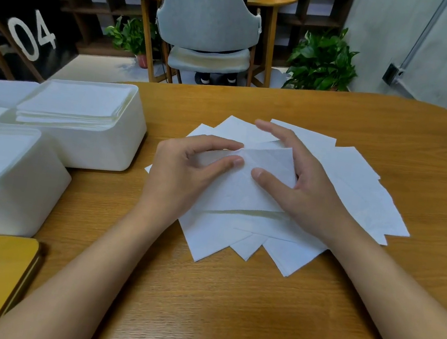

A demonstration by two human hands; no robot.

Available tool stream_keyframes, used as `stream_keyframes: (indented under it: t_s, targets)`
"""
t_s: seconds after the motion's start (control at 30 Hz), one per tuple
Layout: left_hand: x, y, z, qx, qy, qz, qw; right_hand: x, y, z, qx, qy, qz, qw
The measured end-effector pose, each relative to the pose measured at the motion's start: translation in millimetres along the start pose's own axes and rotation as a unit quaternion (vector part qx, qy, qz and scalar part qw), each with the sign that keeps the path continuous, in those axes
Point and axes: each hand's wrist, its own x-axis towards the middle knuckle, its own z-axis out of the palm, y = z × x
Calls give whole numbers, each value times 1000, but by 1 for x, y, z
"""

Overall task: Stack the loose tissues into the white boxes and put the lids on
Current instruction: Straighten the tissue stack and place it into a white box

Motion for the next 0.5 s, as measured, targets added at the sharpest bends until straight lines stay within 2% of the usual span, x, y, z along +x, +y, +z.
stream_keyframes:
  t_s: [0.33, 0.5]
  targets:
    - [-1, 3, 5, 11, 35, -6, 999, 1, -1, 2, -25, 17, -25, 999]
    - [-2, 1, 6, 32, 76, 23, 996, 3, 3, 2, -17, 44, -43, 998]
